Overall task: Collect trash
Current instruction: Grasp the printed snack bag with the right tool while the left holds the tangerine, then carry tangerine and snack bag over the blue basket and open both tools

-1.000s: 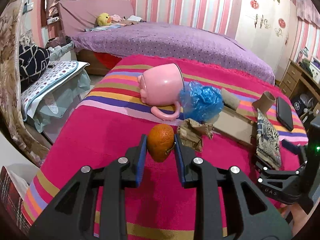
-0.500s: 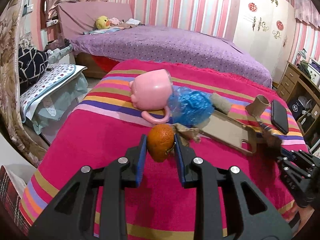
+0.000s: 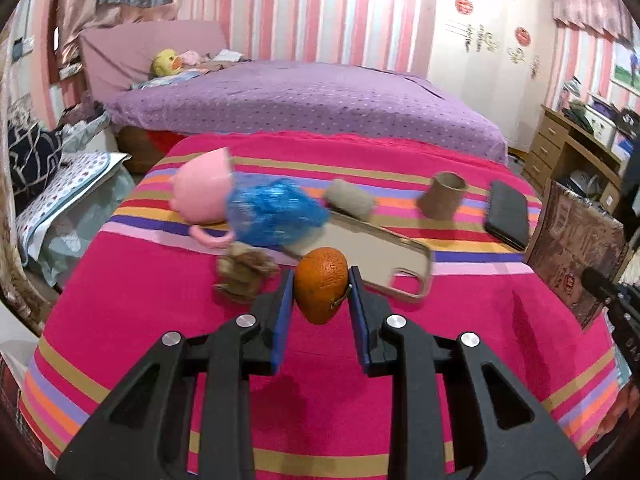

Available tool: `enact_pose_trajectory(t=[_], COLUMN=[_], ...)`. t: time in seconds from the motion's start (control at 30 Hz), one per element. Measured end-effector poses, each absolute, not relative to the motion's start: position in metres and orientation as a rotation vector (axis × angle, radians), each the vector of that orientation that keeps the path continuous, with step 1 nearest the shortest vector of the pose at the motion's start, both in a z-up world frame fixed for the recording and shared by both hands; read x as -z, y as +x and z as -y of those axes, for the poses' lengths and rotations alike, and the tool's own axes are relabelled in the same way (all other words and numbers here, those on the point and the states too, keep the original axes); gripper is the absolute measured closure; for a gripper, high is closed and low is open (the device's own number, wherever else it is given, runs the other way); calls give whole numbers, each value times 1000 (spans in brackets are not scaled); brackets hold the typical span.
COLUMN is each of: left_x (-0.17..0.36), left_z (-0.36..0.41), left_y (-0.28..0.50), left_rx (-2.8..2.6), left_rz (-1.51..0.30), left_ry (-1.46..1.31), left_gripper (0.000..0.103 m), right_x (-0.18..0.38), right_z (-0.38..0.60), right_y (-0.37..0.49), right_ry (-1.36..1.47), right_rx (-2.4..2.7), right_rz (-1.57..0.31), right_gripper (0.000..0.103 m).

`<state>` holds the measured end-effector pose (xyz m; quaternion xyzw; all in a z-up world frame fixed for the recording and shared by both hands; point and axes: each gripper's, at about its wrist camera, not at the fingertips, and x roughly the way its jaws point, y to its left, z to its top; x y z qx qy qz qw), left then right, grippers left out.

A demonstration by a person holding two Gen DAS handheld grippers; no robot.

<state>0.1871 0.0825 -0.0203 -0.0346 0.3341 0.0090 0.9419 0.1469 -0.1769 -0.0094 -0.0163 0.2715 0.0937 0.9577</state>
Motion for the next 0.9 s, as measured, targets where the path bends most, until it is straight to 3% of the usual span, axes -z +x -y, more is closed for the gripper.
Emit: enact_pose_trajectory(t=[0.9], left_x=[28], left_z=[115], left_y=[170], left_rx=[127], left_rz=[-687], left_ry=[12], left_gripper=[77], right_x=[8], right_z=[373], right_y=[88], right_ry=[21], right_rx=[-39], right_rz=[-523], right_gripper=[97])
